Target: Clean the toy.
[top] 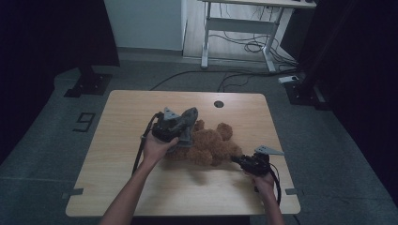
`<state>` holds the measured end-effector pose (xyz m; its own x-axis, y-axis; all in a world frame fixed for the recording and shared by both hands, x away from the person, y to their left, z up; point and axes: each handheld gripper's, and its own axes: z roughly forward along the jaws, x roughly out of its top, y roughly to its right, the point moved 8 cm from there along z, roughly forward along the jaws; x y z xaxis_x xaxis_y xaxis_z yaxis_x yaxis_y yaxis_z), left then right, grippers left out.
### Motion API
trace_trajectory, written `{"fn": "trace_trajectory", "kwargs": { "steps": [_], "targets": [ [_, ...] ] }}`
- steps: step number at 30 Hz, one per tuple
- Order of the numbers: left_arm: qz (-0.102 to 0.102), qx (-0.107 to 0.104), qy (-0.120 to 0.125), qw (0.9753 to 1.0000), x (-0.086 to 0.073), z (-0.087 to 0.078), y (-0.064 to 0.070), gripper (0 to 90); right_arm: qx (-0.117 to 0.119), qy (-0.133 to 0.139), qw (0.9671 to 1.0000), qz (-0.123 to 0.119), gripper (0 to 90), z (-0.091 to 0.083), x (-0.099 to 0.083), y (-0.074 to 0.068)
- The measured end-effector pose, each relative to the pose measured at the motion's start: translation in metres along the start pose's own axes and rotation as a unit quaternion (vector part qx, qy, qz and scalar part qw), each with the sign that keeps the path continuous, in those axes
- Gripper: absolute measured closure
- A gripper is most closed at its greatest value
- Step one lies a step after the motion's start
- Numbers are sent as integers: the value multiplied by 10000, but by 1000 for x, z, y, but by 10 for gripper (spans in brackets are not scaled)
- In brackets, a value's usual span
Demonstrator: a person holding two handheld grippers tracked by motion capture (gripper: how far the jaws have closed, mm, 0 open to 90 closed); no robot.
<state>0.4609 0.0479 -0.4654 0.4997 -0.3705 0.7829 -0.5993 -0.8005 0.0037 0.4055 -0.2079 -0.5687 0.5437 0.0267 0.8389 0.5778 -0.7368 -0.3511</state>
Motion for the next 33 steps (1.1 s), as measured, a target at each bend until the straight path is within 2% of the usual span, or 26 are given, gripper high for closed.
{"fn": "trace_trajectory", "kwargs": {
  "steps": [1, 2, 4, 6, 8, 10, 14, 18, 21, 24, 25, 29, 33],
  "targets": [
    [-55, -125, -288, 9995, -9, 16, 2, 753, -3, 4, 10000, -44, 685, -1, 1, 0],
    [-78, -161, -337, 9993, -14, 22, 3, 753, 8, 31, 10000, -30, 673, -2, 1, 0],
    [-100, -181, -308, 9993, -18, 25, 3, 754, 29, 66, 10000, -55, 653, -2, 2, -1],
    [-130, -309, -293, 9990, -24, 25, 5, 754, -29, 124, 9997, -198, 579, -5, 4, -3],
    [-64, -439, -344, 9984, -28, 24, 9, 753, -68, 202, 9995, -213, 539, -7, 8, -4],
    [62, -467, -351, 9983, -35, 23, 13, 754, -105, 324, 9992, -200, 508, -12, 14, -6],
    [-3, -691, -252, 9973, -47, 24, 20, 760, -229, 559, 9977, -312, 451, -21, 27, -12],
    [-12, -671, -156, 9976, -51, 21, 23, 762, -283, 669, 9968, -320, 416, -28, 35, -14],
    [103, -603, -161, 9980, -54, 19, 25, 762, -345, 783, 9959, -306, 397, -33, 48, -14],
    [89, -587, -128, 9982, -55, 19, 26, 762, -344, 728, 9962, -328, 382, -30, 55, -15],
    [68, -570, -91, 9983, -56, 19, 27, 763, -340, 475, 9975, -387, 371, -21, 62, -16],
    [62, -592, -72, 9982, -58, 18, 28, 763, -236, 156, 9983, -500, 337, 1, 77, -25],
    [-5, -635, -52, 9980, -59, 16, 29, 763, -133, -174, 9989, -425, 264, 27, 83, -32]
  ]
}}
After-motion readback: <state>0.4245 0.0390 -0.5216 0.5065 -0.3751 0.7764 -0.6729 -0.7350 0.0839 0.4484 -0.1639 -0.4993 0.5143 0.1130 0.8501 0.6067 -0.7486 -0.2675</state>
